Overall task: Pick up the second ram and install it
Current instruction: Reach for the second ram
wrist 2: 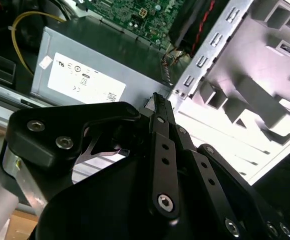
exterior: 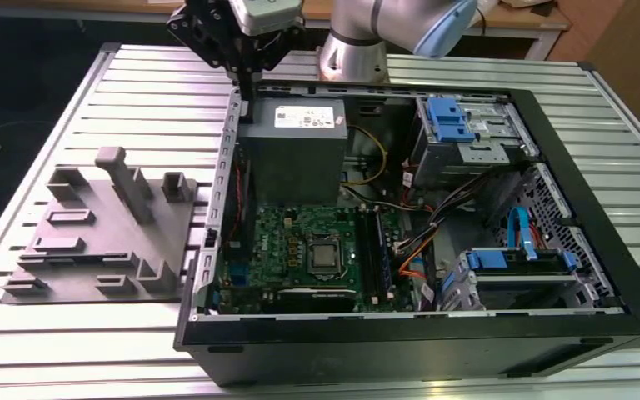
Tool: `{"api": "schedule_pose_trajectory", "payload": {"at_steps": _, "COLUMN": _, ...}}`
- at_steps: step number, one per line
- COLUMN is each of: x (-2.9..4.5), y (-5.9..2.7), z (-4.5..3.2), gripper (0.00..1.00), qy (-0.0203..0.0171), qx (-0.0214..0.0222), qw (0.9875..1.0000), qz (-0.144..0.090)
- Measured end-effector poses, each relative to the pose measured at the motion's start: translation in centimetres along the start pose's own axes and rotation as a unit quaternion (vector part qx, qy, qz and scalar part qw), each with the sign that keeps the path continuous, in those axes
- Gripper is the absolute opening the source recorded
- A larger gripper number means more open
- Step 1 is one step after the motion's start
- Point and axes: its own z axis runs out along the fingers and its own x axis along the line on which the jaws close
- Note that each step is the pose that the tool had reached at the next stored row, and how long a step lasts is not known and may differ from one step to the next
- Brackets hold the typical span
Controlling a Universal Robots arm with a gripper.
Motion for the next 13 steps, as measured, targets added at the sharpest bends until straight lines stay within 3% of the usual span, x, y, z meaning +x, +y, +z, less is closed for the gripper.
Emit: {"api": "schedule_pose_trajectory", "payload": {"at_steps": 13, "x": 2.61, "y": -0.2, "z": 0.0, "gripper": 0.07, "qy": 0.0, "qx": 0.0, "qw": 1.0, "qz": 0.0}}
